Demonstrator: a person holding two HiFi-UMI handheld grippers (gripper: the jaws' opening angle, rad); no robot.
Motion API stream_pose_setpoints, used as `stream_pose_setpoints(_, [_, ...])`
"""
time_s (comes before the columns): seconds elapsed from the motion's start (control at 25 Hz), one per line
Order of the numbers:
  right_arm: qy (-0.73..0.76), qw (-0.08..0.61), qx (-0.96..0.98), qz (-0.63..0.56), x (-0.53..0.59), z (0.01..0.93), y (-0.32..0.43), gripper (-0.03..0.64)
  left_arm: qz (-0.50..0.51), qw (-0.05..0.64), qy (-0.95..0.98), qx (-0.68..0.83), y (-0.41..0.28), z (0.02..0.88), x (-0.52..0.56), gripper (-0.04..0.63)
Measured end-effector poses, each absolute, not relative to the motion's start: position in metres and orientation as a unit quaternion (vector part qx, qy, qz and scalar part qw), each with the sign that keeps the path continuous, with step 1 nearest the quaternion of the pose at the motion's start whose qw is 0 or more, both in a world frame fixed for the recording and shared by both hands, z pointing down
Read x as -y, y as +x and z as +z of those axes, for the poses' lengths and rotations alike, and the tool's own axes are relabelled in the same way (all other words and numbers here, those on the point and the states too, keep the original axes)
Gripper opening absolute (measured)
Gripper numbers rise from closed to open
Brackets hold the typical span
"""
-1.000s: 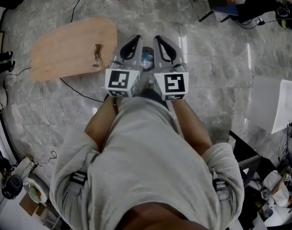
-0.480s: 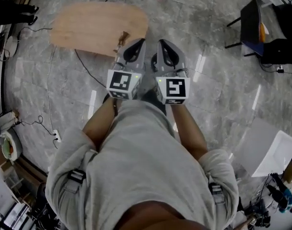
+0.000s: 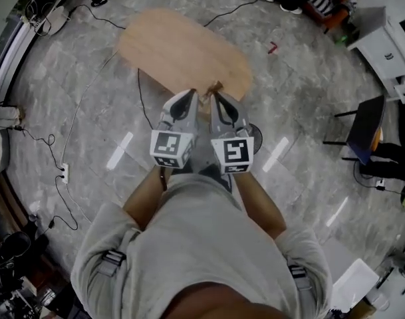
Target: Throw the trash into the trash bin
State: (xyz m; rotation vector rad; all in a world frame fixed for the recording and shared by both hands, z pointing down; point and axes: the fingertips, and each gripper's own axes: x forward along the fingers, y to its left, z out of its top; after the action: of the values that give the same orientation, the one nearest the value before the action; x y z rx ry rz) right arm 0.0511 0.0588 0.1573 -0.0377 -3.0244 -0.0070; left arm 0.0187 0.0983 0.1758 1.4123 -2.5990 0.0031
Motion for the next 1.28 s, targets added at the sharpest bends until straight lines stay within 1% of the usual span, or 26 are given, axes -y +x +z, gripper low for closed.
stream_pose_setpoints(0.28, [-0.060,0.083,0.995,-0.017,-0.124,0.164,-0.058,0.008,-0.024,0.092,0.446,0.890,-0.085,0.175,-0.158,0.018])
stream_pose_setpoints(0.4, [-0.055,0.088,0.994,-0.034,-0.147,0.166,-0.104,0.008,-0.035,0.092,0.443,0.891,-0.134,0.180,-0.183,0.018])
stream_pose_setpoints(0.52, [-0.032,0.109,0.993,-0.031,-0.156,0.179,-0.129,0.008,-0.045,0.111,0.445,0.887,-0.171,0.193,-0.201,0.018])
stream_pose_setpoints(0.68, [0.004,0.135,0.991,-0.022,-0.150,0.186,-0.137,0.008,-0.051,0.137,0.472,0.869,-0.187,0.202,-0.199,0.018])
stream_pose_setpoints(0.88, [0.024,0.150,0.988,-0.029,-0.133,0.192,-0.146,0.008,-0.062,0.135,0.502,0.852,-0.197,0.204,-0.171,0.018])
stream_pose_setpoints(1.04, [0.039,0.153,0.987,-0.016,-0.099,0.203,-0.152,0.008,-0.052,0.151,0.521,0.838,-0.195,0.223,-0.134,0.018])
stream_pose_setpoints(1.28, [0.048,0.168,0.984,0.034,-0.066,0.238,-0.155,0.008,-0.021,0.195,0.530,0.825,-0.197,0.266,-0.101,0.018])
